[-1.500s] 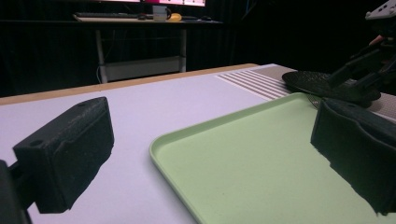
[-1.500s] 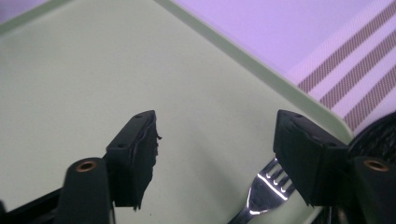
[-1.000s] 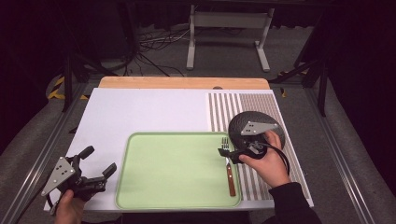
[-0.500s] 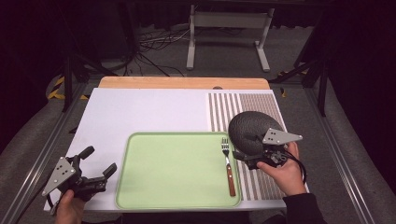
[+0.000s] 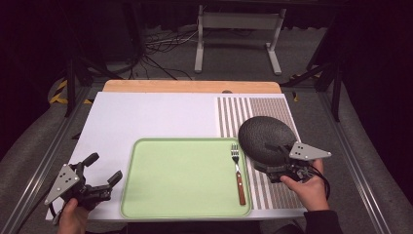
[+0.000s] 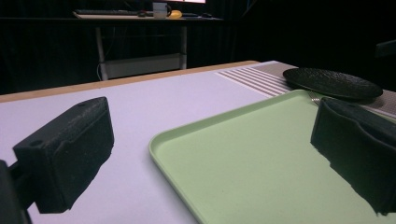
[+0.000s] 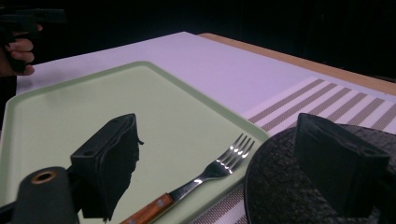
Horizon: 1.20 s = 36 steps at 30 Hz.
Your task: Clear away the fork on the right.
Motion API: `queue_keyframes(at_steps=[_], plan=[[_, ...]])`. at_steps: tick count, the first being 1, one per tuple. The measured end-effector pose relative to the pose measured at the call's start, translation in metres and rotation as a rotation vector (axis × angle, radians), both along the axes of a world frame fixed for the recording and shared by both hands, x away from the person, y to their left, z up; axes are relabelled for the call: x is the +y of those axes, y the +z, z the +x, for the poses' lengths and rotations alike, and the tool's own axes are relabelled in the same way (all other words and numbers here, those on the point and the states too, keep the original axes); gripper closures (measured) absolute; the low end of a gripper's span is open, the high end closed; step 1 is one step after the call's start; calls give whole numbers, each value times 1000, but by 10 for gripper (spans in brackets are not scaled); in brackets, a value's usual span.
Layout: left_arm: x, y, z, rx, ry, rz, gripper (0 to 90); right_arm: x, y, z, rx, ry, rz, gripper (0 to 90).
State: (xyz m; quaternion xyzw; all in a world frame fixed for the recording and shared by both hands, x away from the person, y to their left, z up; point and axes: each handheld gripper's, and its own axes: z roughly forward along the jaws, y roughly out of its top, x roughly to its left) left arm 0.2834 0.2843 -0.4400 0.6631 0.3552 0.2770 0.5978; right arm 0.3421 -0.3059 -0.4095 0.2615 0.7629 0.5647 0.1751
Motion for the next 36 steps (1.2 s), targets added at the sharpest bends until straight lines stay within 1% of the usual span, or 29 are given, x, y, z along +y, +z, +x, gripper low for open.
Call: queue_keyframes(at_steps=[3, 8, 9, 10, 12, 15, 19, 25, 30, 36], plan=[[0, 0, 0, 1, 2, -1, 0, -6, -4, -1, -3, -16, 1, 147], [0, 0, 0, 2, -1, 1, 0, -15, -11, -3, -25, -38, 42, 148], [0, 0, 0, 2, -1, 1, 1, -15, -11, -3, -25, -38, 42, 148], [0, 0, 0, 1, -2, -1, 0, -19, -15, -4, -18, -52, 28, 148], [0, 0, 0, 1, -3, -3, 0, -21, -17, -5, -9, -57, 17, 147], [1, 0, 0, 1, -2, -5, 0, -23, -19, -5, -8, -59, 18, 147], [1, 1, 0, -2, -5, -6, 0, -24, -25, -6, 7, -64, 2, 147], [1, 1, -1, -5, -7, -11, 0, -25, -31, -8, 12, -68, 3, 145], [1, 2, -1, -4, -11, -12, 0, -23, -38, -8, 59, -62, -35, 151], [0, 1, 0, 1, -13, -5, 0, -23, -39, -6, 74, -67, -50, 142]])
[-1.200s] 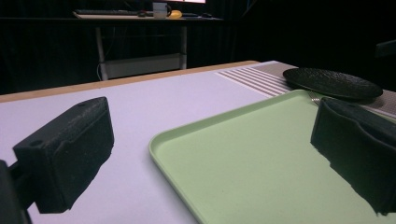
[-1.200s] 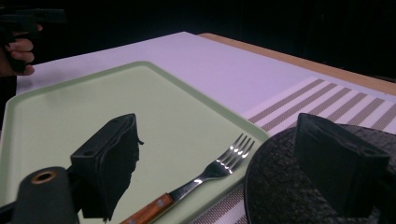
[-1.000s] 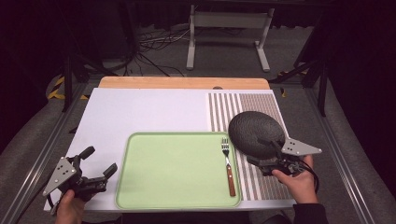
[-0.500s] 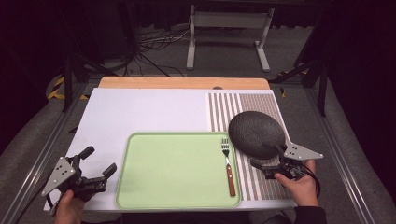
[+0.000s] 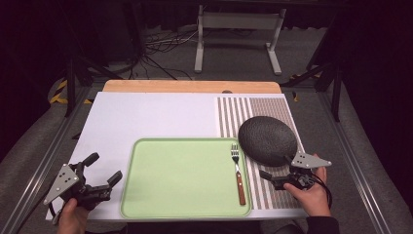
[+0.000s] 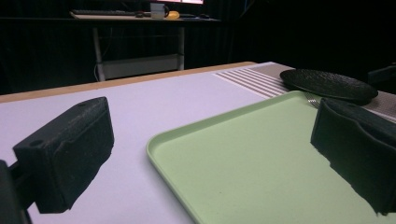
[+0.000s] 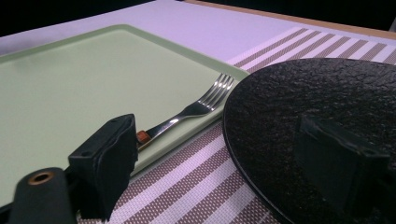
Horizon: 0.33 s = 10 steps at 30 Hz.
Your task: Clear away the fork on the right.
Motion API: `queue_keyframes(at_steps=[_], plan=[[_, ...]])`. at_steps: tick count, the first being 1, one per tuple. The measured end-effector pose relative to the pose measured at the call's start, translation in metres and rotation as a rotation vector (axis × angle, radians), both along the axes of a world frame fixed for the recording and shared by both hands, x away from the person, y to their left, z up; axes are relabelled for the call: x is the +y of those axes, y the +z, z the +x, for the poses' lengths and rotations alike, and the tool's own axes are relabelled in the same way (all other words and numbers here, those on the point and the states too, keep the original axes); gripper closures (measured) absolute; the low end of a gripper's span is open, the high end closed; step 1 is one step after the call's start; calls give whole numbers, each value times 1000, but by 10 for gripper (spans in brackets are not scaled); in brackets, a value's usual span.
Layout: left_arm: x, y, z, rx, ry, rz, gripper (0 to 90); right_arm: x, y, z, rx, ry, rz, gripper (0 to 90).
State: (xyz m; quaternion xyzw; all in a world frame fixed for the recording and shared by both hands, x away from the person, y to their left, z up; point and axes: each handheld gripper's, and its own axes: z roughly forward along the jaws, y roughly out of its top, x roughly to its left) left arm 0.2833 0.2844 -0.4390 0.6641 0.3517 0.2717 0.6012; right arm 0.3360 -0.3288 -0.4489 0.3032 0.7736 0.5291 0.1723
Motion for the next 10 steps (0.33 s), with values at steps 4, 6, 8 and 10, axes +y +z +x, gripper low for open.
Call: queue_keyframes(at_steps=[4, 6, 8, 10], plan=[[0, 0, 0, 3, 0, -1, 0, -1, 1, 1, -7, -8, -5, 140], [0, 0, 0, 2, 2, 0, 0, 0, 2, 0, -14, -14, -14, 141], [0, 0, 0, 2, 2, -3, 0, 0, 2, 0, -20, -15, -16, 141], [0, 0, 0, 2, 1, 1, 0, -1, 3, 0, -23, -19, -15, 141]])
